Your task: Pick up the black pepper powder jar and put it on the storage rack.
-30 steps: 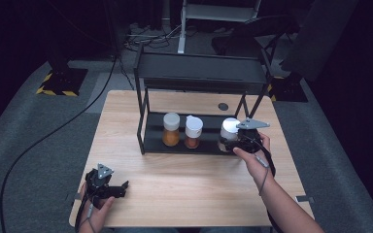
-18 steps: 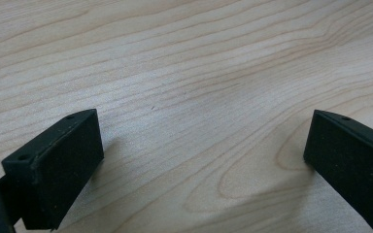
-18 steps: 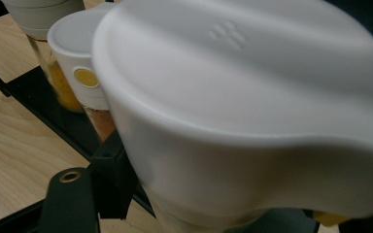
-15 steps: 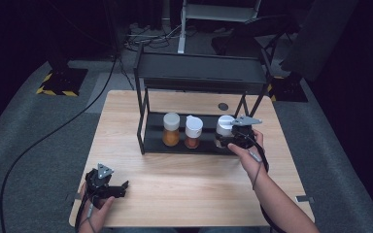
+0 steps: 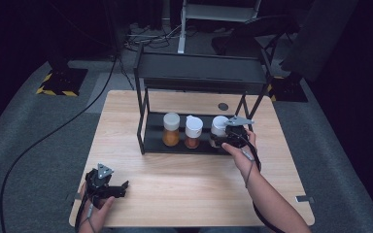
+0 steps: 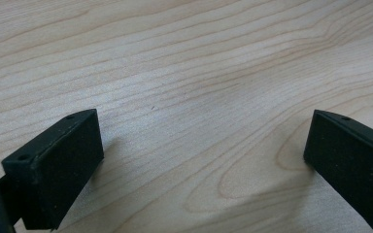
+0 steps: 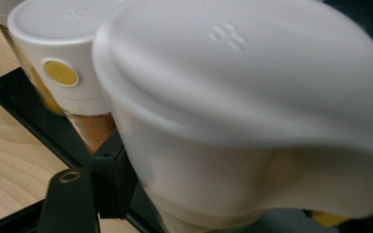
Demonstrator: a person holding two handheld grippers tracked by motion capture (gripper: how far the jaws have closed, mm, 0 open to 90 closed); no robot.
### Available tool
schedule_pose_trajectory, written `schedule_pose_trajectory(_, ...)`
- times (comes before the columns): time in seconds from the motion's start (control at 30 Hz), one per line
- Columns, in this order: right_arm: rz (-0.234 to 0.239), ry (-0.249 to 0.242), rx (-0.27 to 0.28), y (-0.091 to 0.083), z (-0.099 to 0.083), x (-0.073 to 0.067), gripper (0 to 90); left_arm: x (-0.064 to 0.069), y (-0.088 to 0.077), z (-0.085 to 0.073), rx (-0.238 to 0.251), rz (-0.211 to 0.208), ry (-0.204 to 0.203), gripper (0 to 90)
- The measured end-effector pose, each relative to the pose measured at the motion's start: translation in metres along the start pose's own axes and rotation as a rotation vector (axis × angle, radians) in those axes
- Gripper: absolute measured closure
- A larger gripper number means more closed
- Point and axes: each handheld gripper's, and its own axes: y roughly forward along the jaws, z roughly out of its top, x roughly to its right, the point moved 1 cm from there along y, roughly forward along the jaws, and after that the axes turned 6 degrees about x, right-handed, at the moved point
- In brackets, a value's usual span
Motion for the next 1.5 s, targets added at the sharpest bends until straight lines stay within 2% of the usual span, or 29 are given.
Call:
schedule_pose_trajectory(0.73,-0.015,0.004,-0.014,0.019,-0.013,0.002,30.0,0.0,0.0,0.0,0.0,0.0,0.0,0.3)
schedule_pose_trajectory(1.03,-0.012,0.012,-0.01,0.02,-0.015,0.004,29.9,0.0,0.0,0.0,0.0,0.0,0.0,0.3)
schedule_pose_trajectory(1.23,-0.004,0.042,-0.002,0.02,-0.018,0.007,29.6,0.0,0.0,0.0,0.0,0.0,0.0,0.3)
schedule_pose_trajectory(1.3,0.004,0.046,-0.002,0.02,-0.018,0.008,28.6,0.0,0.0,0.0,0.0,0.0,0.0,0.3)
schedule_pose_trajectory(1.5,0.015,0.082,-0.005,0.017,-0.015,0.01,18.2,0.0,0.0,0.0,0.0,0.0,0.0,0.3)
